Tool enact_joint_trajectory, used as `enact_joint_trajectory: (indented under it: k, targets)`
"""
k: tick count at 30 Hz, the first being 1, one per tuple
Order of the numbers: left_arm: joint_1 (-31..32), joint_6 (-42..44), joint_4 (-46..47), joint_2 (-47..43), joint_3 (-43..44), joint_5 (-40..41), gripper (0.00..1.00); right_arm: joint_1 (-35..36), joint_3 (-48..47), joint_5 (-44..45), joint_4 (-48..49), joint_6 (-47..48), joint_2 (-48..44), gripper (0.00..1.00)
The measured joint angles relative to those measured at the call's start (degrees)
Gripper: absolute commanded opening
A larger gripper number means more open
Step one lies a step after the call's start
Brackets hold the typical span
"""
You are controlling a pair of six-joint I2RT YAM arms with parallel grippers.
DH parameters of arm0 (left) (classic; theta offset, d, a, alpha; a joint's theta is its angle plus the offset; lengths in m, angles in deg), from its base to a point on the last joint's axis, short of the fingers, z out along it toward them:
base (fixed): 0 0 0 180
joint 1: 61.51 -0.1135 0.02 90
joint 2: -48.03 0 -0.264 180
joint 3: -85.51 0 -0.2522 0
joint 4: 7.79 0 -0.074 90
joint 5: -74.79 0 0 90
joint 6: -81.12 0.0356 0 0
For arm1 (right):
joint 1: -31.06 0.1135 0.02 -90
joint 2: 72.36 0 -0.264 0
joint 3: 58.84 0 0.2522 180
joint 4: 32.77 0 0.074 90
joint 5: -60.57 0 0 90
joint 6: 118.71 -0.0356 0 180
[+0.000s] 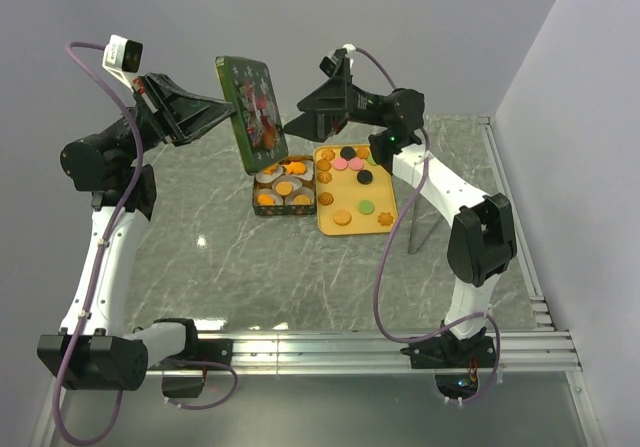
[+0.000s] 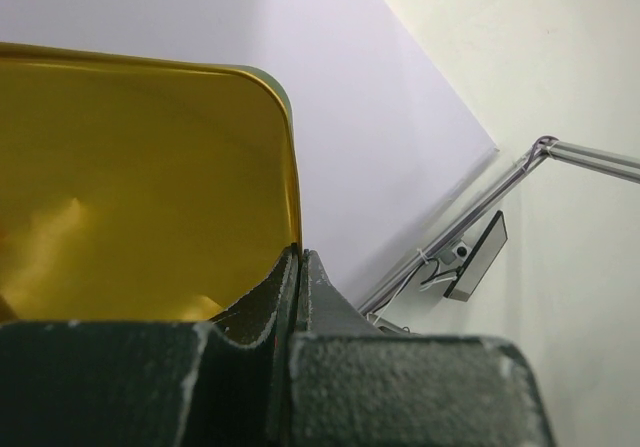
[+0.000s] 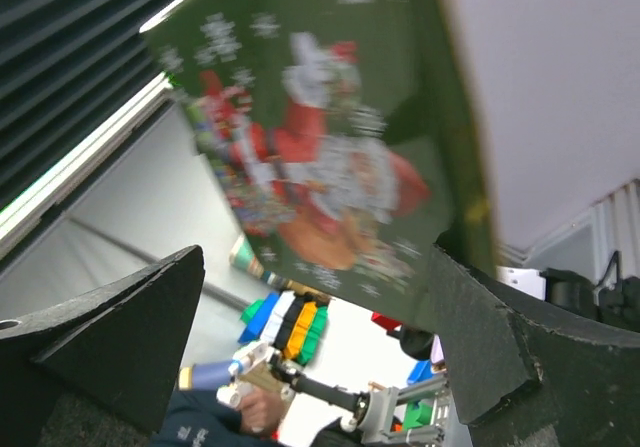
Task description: Pack the cookies
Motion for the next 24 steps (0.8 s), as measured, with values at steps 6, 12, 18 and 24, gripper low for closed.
enact_joint_trajectory:
  k: [6,12,18,24]
  targets:
    - [0.00,0.85,-1.92,-0.13,0.59,-0.04,0.00,-1.20,1.14,0.15,-3.58,1.81,-0.04,0.98]
    - [0.00,1.44,-2.73,-0.83,0.59,-0.02,0.00,-1.95,1.16,0.66,0.31,-0.87,-0.04,0.98]
    - [0.00,1.38,-2.34,-1.36,0.59,-0.02,0.00,-1.66,1.20,0.63,0.98,-1.14,-0.04,0.99]
    - [0.00,0.81,-1.38,-1.29,0.59,-0.02,0.00,-1.40,1.42,0.48,-2.40,1.79,-0.04,0.98]
